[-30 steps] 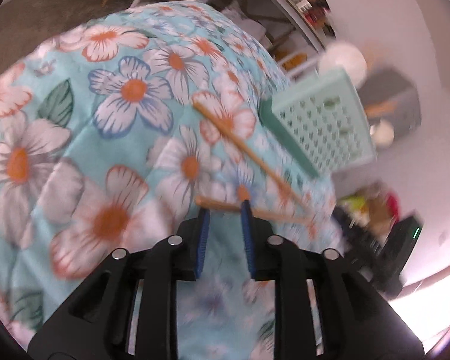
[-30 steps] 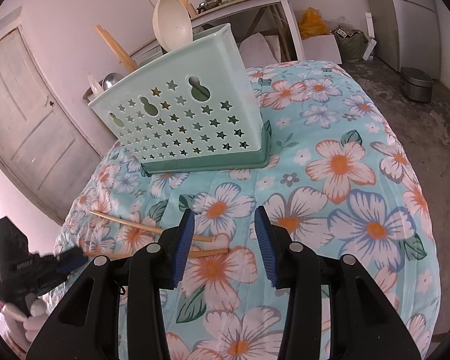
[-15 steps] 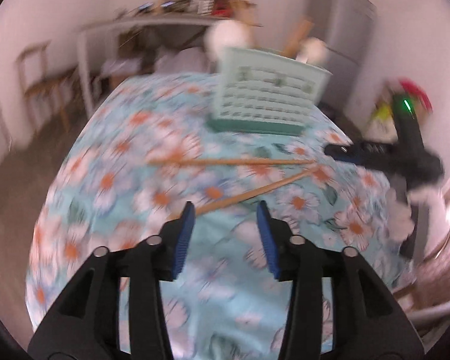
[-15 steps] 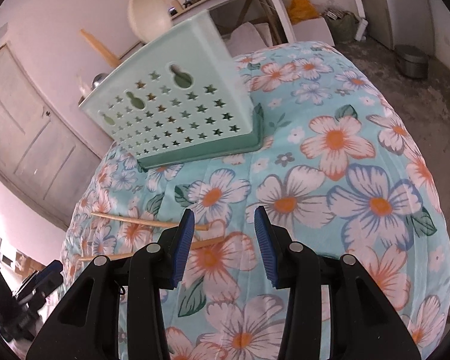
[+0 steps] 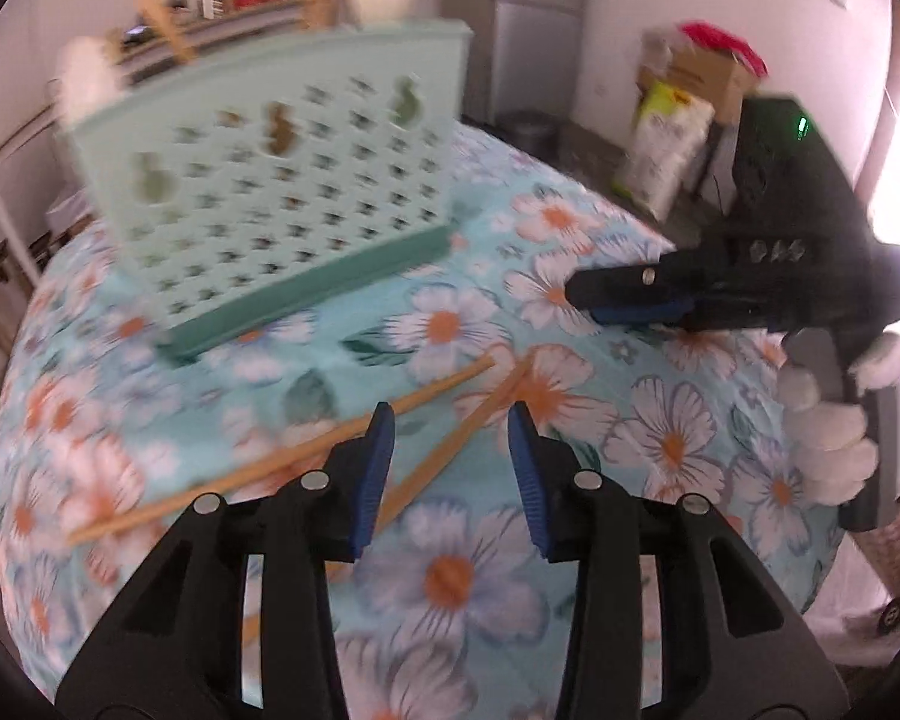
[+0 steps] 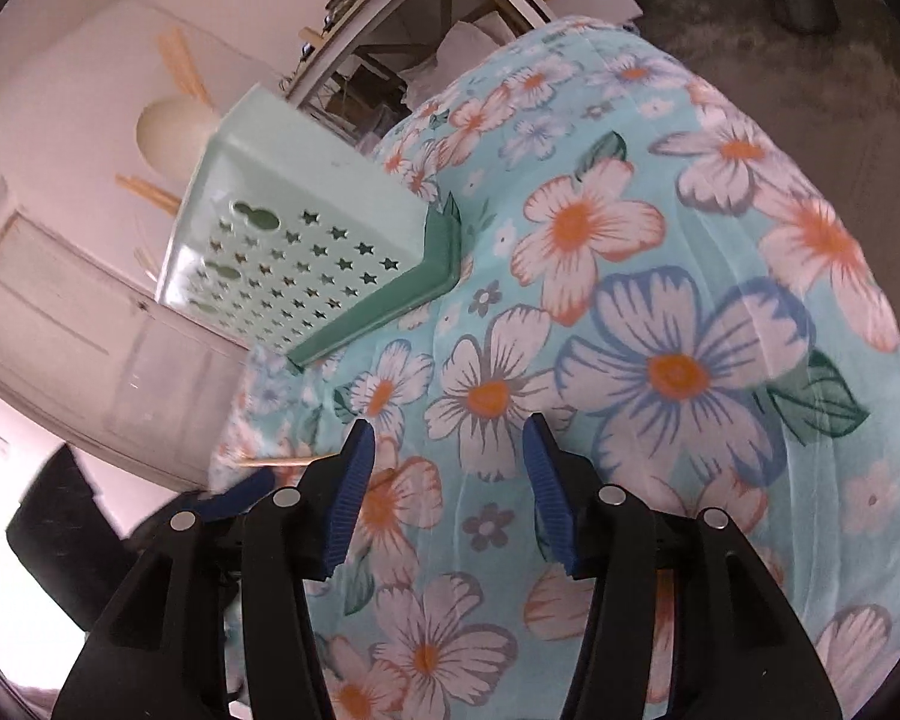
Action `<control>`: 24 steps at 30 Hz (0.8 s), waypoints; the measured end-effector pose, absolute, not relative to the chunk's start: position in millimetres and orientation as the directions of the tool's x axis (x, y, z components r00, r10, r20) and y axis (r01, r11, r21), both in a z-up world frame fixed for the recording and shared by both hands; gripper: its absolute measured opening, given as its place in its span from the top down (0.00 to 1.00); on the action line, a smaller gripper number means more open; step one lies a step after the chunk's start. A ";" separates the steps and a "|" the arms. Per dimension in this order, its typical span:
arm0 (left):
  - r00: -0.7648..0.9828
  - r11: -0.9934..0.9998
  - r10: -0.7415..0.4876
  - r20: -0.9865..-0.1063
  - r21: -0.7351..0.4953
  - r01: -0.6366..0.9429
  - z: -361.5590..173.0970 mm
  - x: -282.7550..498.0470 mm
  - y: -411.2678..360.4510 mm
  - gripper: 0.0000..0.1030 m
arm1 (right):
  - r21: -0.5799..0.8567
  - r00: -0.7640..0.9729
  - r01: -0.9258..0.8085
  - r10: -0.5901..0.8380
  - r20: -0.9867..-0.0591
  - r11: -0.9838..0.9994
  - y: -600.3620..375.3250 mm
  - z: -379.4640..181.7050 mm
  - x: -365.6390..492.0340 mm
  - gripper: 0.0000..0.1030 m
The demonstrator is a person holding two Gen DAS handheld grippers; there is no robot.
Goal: Organize utensils
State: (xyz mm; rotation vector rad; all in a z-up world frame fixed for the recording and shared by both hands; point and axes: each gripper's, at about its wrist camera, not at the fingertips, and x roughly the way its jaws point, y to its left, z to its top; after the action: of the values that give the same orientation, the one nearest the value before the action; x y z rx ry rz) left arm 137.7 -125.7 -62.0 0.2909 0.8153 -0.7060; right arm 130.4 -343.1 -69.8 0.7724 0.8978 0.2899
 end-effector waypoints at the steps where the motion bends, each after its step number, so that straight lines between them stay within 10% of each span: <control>1: 0.458 0.727 -0.448 -0.768 -0.014 0.687 -67.9 142.4 -134.2 0.64 | 0.711 0.607 0.080 0.531 -0.591 0.699 -343.4 -70.5 131.0 0.51; 14: 0.401 0.739 -0.393 -0.827 -0.024 0.674 -76.8 144.2 -143.6 0.92 | 0.723 0.609 0.069 0.545 -0.576 0.688 -347.0 -75.2 132.6 0.51; 24: 0.348 0.802 -0.544 -0.763 -0.352 0.482 -62.5 131.8 -72.8 0.95 | 0.701 0.605 0.067 0.530 -0.594 0.710 -345.7 -75.1 131.9 0.51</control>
State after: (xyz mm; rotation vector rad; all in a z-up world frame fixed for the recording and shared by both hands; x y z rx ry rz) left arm 131.8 -72.8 -62.5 -0.0696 1.0173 -0.6657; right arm 131.9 -345.7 -75.1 0.7534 0.8963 0.2989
